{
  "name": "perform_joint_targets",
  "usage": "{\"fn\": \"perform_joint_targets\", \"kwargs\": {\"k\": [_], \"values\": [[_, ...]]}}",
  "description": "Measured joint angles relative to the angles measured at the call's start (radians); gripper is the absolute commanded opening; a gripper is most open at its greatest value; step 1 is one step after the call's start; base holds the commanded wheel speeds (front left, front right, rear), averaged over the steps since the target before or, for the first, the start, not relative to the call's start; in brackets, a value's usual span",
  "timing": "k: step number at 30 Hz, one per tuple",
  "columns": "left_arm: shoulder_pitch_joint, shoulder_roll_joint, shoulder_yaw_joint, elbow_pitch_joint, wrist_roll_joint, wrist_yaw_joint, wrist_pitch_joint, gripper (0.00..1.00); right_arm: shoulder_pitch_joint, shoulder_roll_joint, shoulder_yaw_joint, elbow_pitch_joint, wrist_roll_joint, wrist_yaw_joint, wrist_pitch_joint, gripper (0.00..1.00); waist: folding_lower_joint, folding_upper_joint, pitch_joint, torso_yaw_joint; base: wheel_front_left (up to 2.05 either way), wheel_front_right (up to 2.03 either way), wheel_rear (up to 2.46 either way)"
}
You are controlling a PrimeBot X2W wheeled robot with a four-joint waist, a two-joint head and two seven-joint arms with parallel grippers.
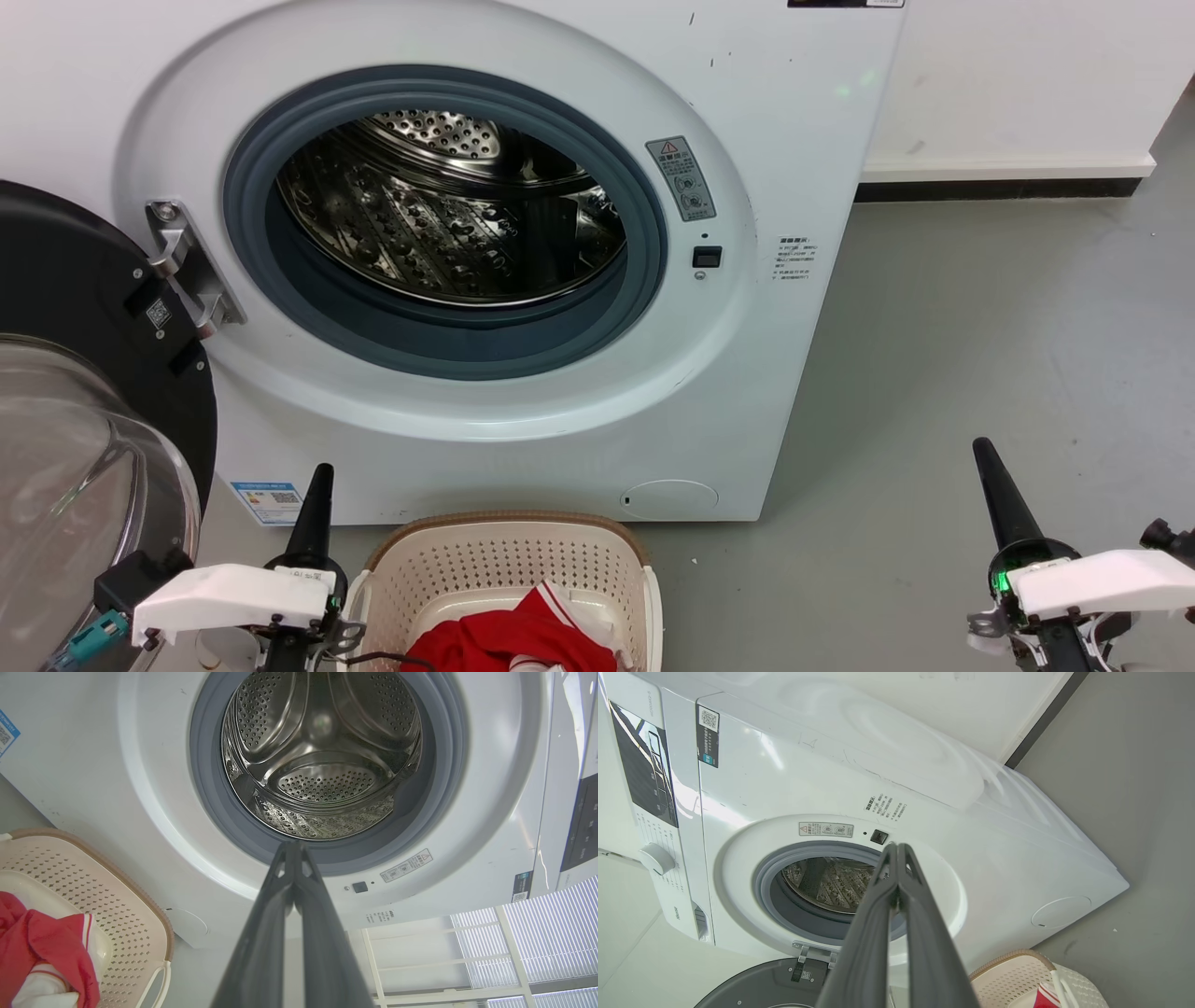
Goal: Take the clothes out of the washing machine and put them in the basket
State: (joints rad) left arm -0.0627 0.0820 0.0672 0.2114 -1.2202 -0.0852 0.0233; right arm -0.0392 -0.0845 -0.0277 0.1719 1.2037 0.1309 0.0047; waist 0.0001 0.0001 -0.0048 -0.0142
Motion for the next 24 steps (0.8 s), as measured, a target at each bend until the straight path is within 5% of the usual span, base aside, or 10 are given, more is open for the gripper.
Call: {"fn": "perform_joint_targets", "kwargs": {"k": [24], "values": [[-0.023,-0.018,0.025,0.017,-0.204,-0.022,0.046,0.0,-0.025,0.0,-0.022,0.036,0.231,0.0,0.037,0.0,-0.0001,0.0,0.004,0.007,0.0,0.0,0.0]]}}
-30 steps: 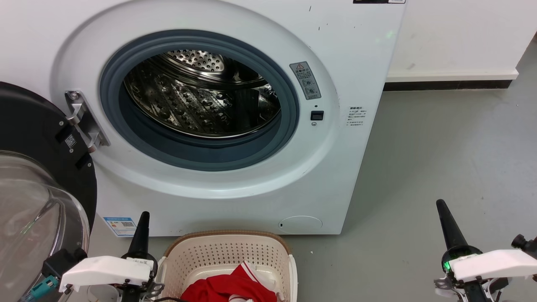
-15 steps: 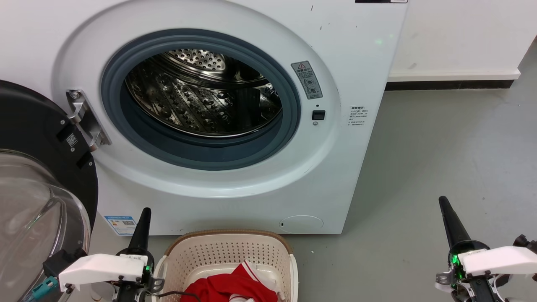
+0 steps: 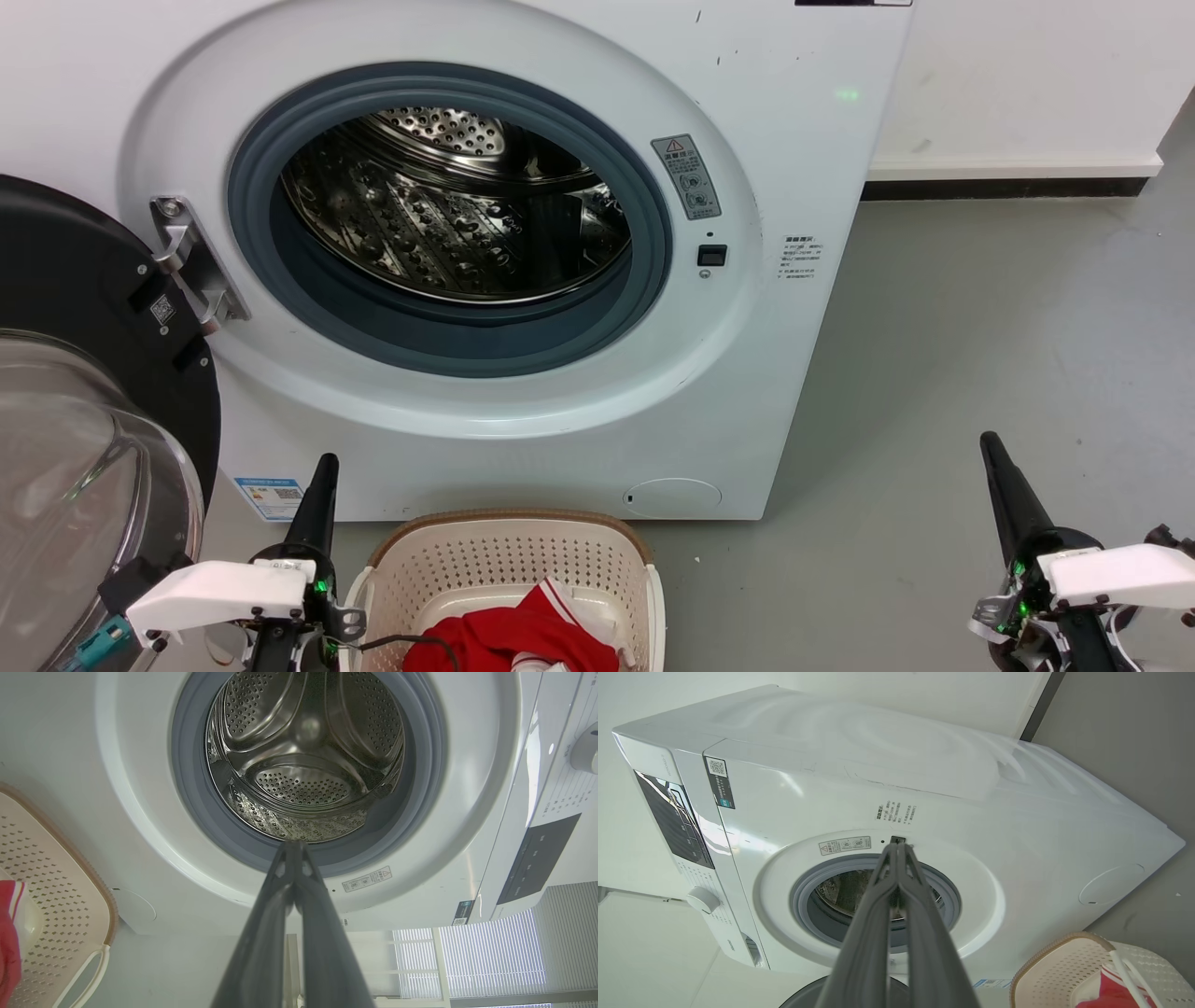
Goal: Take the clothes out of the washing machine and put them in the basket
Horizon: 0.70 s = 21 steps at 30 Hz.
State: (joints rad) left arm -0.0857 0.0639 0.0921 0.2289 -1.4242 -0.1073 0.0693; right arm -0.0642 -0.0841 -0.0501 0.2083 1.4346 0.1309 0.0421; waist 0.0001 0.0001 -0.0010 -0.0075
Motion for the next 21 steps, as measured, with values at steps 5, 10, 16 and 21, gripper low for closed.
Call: {"fn": "perform_joint_targets", "kwargs": {"k": [5,10,16,21], "values": [[-0.002,-0.003,0.005,0.003,-0.037,-0.007,0.01,0.0,-0.012,0.0,-0.004,0.007,0.042,0.0,0.009,0.0,0.0,0.0,0.001,0.001,0.0,0.0,0.0],[-0.005,-0.005,0.009,0.007,-0.074,-0.008,0.017,0.0,-0.017,0.001,-0.008,0.015,0.083,0.0,0.017,0.0,0.0,0.0,0.002,0.003,0.0,0.0,0.0],[-0.007,-0.008,0.013,0.01,-0.115,-0.014,0.028,0.0,-0.02,0.001,-0.014,0.021,0.13,0.0,0.023,0.0,0.0,0.0,0.002,0.004,0.0,0.0,0.0],[-0.015,-0.011,0.017,0.014,-0.149,-0.018,0.035,0.0,-0.024,0.002,-0.018,0.026,0.167,0.0,0.03,0.0,0.0,0.0,0.003,0.006,0.0,0.0,0.0]]}}
